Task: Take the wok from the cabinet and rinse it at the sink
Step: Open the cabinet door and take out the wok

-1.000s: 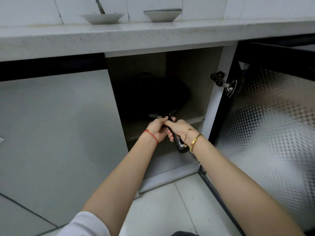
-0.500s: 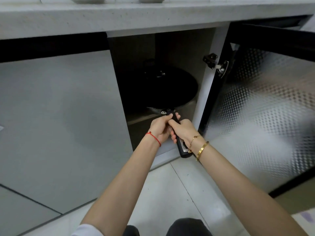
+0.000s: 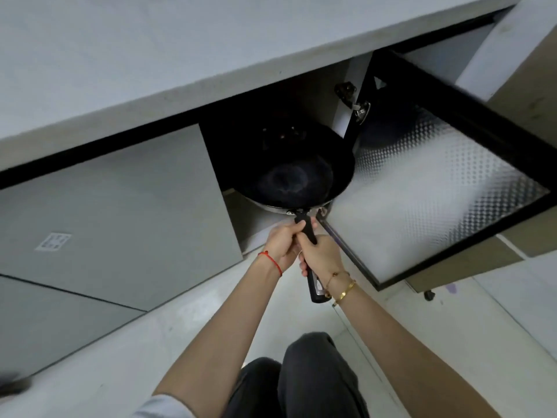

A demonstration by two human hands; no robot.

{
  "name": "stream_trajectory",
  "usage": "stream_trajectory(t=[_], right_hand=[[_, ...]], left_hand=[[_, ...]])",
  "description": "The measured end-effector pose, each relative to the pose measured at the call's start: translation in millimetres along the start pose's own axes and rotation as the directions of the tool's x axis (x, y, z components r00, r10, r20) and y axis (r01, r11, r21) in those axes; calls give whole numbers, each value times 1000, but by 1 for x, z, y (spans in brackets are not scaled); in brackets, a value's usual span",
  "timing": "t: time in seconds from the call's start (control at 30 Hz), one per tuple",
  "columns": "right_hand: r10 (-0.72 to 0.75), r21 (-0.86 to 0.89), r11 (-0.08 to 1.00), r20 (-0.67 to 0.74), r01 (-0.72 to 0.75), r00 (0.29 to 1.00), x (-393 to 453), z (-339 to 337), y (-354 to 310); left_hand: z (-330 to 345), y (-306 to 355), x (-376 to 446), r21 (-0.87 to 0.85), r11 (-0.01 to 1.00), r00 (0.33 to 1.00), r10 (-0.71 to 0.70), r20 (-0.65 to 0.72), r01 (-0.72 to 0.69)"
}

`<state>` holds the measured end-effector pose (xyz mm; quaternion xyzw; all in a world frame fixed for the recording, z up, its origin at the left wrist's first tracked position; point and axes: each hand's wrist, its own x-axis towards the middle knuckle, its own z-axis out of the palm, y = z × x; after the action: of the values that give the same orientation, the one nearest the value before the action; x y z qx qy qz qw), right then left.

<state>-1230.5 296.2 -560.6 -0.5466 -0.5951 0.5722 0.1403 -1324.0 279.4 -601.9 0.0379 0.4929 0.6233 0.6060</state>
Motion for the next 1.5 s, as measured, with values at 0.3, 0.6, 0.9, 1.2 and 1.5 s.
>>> stream_trajectory(t=[0.3,0.6,0.9,1.2,1.5], right_hand=[[161,-22,987,16,-161,987,-139,-47,-37],[189,-100,977,6,-188,982,-282,-86,-83],[156,-9,988,-39,-156,987,-401,-102,-109],[27,-21,999,-57,-28,998,-462,-100,-135],[-48,-14,999,26,49,998,-478,-93,-150]], left_hand=[[53,-1,-135,-85,978,979,-198,-52,193],[106,19,-282,-141,950,955,-289,-71,278],[133,33,-401,-112,954,959,-284,-27,279],[136,57,-465,-34,985,986,-166,12,166],[132,71,-497,-76,997,999,-28,-41,25]])
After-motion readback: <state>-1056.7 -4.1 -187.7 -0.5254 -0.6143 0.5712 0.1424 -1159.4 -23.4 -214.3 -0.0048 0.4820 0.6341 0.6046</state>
